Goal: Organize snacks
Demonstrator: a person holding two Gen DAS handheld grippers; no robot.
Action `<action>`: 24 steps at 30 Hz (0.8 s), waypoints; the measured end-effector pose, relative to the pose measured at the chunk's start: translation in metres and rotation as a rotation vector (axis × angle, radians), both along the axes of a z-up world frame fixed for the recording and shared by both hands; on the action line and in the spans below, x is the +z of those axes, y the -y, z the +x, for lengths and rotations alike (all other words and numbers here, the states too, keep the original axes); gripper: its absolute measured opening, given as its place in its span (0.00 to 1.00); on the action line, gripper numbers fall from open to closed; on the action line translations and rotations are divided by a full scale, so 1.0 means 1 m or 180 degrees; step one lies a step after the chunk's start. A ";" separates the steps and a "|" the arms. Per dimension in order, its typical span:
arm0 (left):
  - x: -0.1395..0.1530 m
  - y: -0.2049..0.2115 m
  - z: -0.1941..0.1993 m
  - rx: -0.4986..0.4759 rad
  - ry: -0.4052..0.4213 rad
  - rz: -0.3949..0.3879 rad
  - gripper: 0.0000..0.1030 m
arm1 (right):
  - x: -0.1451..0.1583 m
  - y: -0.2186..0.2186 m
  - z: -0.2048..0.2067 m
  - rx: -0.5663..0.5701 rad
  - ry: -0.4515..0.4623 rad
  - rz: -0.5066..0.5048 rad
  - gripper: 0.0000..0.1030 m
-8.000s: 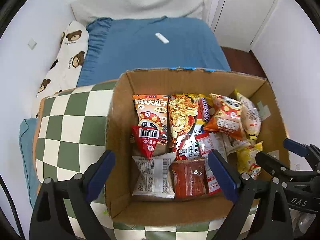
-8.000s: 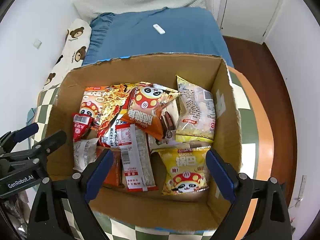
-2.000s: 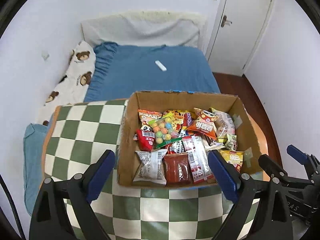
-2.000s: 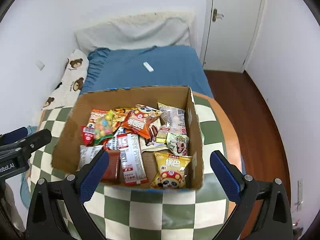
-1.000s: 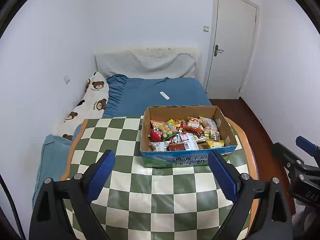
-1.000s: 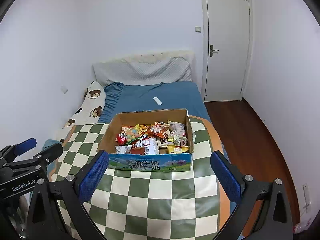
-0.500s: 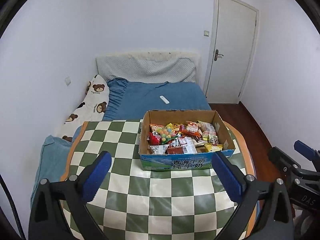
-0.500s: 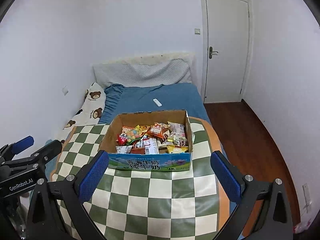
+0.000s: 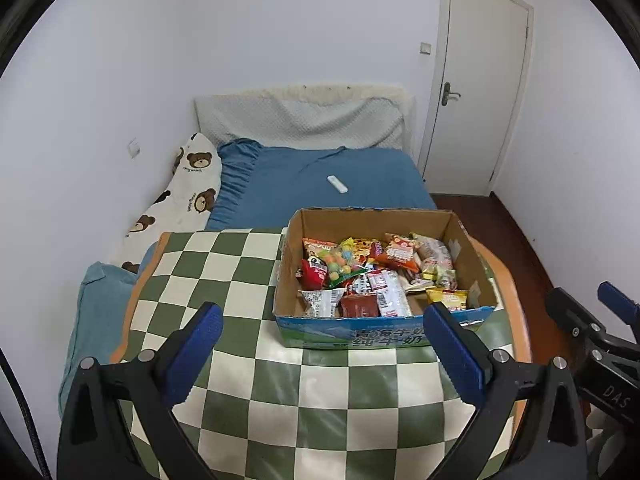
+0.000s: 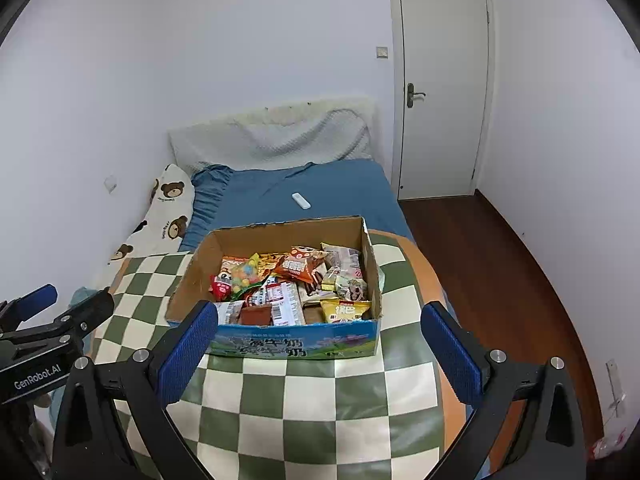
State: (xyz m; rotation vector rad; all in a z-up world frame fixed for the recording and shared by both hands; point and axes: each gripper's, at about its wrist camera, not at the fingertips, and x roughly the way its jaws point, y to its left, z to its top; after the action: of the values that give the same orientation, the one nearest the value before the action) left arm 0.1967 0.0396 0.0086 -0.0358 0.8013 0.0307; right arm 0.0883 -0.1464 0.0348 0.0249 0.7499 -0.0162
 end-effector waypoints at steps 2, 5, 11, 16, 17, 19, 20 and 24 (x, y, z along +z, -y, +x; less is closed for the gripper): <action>-0.005 0.001 0.006 0.0000 -0.0039 0.0004 1.00 | -0.007 -0.001 0.008 0.0002 -0.0041 -0.0024 1.00; -0.011 0.001 0.013 0.0000 -0.0071 0.0028 1.00 | -0.015 -0.001 0.017 -0.0010 -0.0090 -0.0027 1.00; -0.024 0.001 0.024 0.0020 -0.0150 0.0048 1.00 | -0.024 -0.001 0.026 -0.0048 -0.0125 -0.0070 1.00; -0.028 0.001 0.027 0.0023 -0.0186 0.0042 1.00 | -0.027 -0.002 0.029 -0.0051 -0.0137 -0.0115 1.00; -0.028 0.001 0.027 0.0026 -0.0185 0.0038 1.00 | -0.028 -0.002 0.028 -0.0050 -0.0140 -0.0118 1.00; -0.028 0.000 0.028 0.0021 -0.0189 0.0047 1.00 | -0.028 -0.002 0.029 -0.0048 -0.0147 -0.0124 1.00; -0.028 0.000 0.027 0.0022 -0.0189 0.0038 1.00 | -0.029 -0.001 0.029 -0.0047 -0.0155 -0.0122 1.00; -0.029 0.001 0.028 0.0018 -0.0192 0.0044 1.00 | -0.028 -0.001 0.028 -0.0049 -0.0152 -0.0118 1.00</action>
State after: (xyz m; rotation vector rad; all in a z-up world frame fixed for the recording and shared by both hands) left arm 0.2242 0.0383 -0.0207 -0.0243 0.8612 0.0428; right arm 0.1165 -0.1450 0.0067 -0.0051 0.7970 -0.0455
